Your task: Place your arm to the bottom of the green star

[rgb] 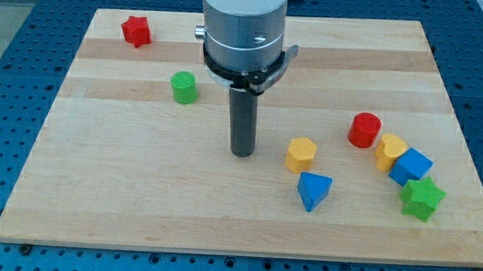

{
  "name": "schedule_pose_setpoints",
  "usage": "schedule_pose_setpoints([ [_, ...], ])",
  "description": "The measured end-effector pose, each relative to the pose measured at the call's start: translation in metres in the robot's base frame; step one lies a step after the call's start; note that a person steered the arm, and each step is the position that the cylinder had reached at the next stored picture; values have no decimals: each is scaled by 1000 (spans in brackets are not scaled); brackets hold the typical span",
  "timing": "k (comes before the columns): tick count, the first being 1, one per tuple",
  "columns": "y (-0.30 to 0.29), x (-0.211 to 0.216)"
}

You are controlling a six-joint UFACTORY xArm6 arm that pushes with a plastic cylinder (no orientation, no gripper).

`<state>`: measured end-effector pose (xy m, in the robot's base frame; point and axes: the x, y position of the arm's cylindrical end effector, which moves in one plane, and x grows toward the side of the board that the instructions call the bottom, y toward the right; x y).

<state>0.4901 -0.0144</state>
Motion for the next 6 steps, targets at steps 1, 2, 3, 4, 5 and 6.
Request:
schedule_pose_setpoints([
  [1, 25, 72],
  [2, 29, 102],
  [3, 41, 128],
  [4, 119, 128],
  [5, 225, 127],
  [6, 234, 127],
])
